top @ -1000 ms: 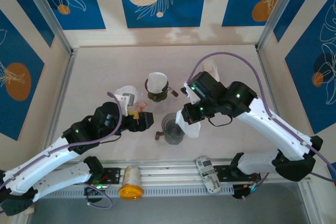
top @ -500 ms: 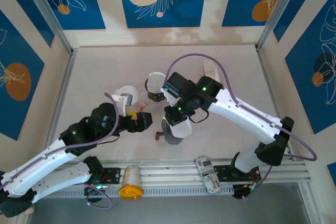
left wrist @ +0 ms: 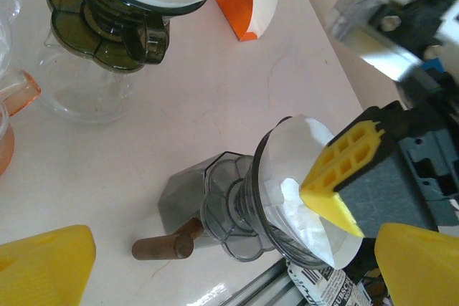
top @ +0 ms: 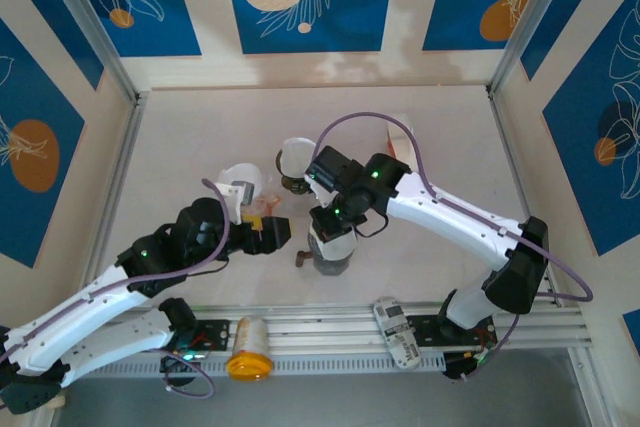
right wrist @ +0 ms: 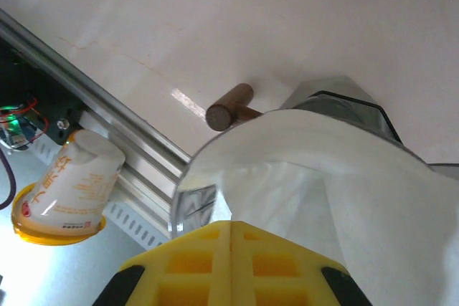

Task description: Place the coffee filter in the dripper

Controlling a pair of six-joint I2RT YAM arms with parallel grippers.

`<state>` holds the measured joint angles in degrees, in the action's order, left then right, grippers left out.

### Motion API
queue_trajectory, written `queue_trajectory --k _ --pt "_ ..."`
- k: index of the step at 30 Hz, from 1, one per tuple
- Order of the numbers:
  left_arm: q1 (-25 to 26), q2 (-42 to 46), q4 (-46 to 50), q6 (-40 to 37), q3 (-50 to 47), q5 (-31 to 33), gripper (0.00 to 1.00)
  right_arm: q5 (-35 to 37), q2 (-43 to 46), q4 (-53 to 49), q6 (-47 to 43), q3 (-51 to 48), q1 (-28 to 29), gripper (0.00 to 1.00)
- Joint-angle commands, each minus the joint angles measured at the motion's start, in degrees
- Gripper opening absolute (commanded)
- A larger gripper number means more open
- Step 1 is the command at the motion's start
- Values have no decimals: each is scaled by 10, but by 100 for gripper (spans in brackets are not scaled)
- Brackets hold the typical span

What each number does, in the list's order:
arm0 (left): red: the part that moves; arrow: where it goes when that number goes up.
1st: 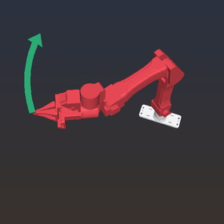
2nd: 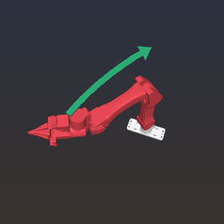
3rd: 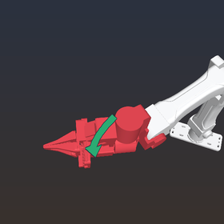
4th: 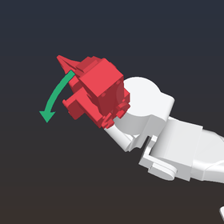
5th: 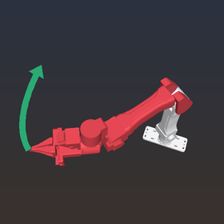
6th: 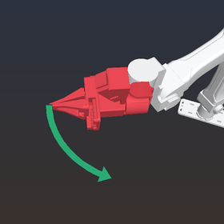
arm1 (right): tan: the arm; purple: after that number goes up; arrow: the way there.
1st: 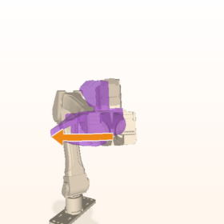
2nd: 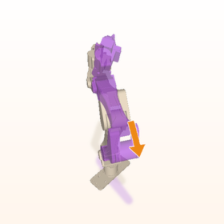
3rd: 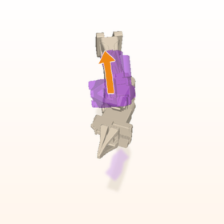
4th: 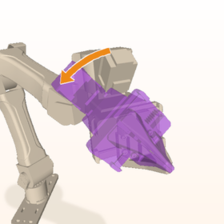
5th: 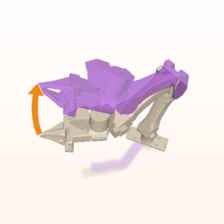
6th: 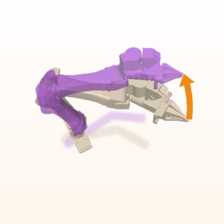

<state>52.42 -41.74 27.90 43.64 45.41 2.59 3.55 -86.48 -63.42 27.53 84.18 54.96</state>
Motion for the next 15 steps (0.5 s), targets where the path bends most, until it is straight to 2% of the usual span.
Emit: queue_trajectory --k 1,8,11,13,15 --pt "5 1 -13 7 0 -10 100 -15 18 19 6 -9 -3 0" --pt "5 -10 -8 3 12 -12 100 6 74 25 16 -11 -2 38" --pt "5 -29 -7 -9 24 -25 100 25 111 28 23 -23 -6 47" --pt "5 -49 0 -14 40 -32 93 42 138 30 32 -37 -11 51" --pt "6 -76 11 -20 61 -36 78 66 165 33 39 -57 -19 54"
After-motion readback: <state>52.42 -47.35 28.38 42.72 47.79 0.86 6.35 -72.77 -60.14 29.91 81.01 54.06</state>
